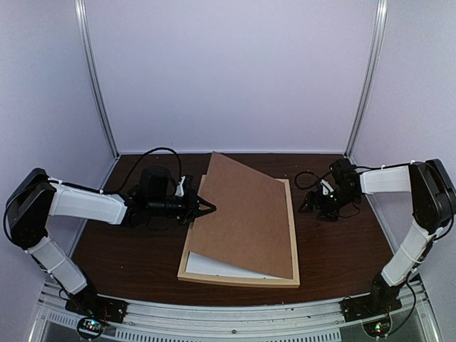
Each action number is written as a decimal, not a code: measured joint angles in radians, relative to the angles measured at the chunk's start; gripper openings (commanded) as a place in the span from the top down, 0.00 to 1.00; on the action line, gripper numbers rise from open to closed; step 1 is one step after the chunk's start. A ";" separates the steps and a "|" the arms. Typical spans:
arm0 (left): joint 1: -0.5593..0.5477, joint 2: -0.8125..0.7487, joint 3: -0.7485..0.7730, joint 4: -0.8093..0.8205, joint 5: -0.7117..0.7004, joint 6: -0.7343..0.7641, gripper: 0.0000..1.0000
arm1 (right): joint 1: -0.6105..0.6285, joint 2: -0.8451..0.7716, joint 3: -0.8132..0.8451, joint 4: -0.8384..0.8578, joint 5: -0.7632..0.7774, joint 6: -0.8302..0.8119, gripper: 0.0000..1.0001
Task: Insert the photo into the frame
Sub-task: Place the backboard on the frame body.
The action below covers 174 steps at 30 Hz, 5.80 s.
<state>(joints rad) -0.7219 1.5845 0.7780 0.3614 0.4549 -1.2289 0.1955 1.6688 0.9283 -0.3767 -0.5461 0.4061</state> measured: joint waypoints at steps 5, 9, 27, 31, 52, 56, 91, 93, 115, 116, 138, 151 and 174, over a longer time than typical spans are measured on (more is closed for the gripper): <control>0.000 -0.005 0.012 -0.023 -0.002 0.009 1.00 | 0.000 0.003 -0.001 0.003 0.000 0.000 0.14; 0.000 -0.005 0.016 -0.027 -0.002 0.012 1.00 | 0.000 0.007 -0.005 0.007 -0.001 0.000 0.14; 0.000 -0.005 0.011 -0.005 -0.018 0.011 1.00 | 0.000 0.023 -0.006 0.009 -0.008 0.000 0.14; -0.001 -0.008 -0.002 0.010 -0.025 0.010 1.00 | 0.000 0.023 -0.006 0.009 -0.009 -0.003 0.14; -0.006 -0.025 -0.014 -0.001 -0.043 0.000 1.00 | 0.000 0.026 -0.005 0.016 -0.016 -0.003 0.14; -0.006 -0.025 -0.006 -0.015 -0.039 -0.013 1.00 | 0.000 0.026 -0.005 0.016 -0.016 -0.003 0.14; -0.016 0.014 0.096 -0.253 -0.036 0.077 0.38 | 0.000 0.037 -0.006 0.049 -0.031 -0.004 0.14; -0.017 0.017 0.110 -0.282 -0.037 0.095 0.37 | 0.000 0.037 -0.006 0.051 -0.033 -0.003 0.14; -0.040 0.117 0.289 -0.566 -0.068 0.262 0.14 | 0.000 0.047 -0.005 0.075 -0.052 -0.003 0.14; -0.041 0.121 0.294 -0.576 -0.071 0.269 0.14 | 0.000 0.047 -0.005 0.076 -0.053 -0.003 0.14; -0.057 0.136 0.340 -0.735 -0.177 0.365 0.11 | 0.000 0.049 -0.006 0.082 -0.057 -0.003 0.14; -0.058 0.136 0.341 -0.777 -0.261 0.402 0.11 | 0.000 0.049 -0.006 0.082 -0.057 -0.003 0.14; -0.059 0.097 0.334 -0.808 -0.335 0.467 0.12 | 0.037 0.042 -0.006 0.068 -0.050 -0.002 0.14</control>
<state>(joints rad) -0.7811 1.6810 1.1122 -0.4461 0.1200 -0.7616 0.2321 1.7107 0.9226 -0.3088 -0.5957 0.4046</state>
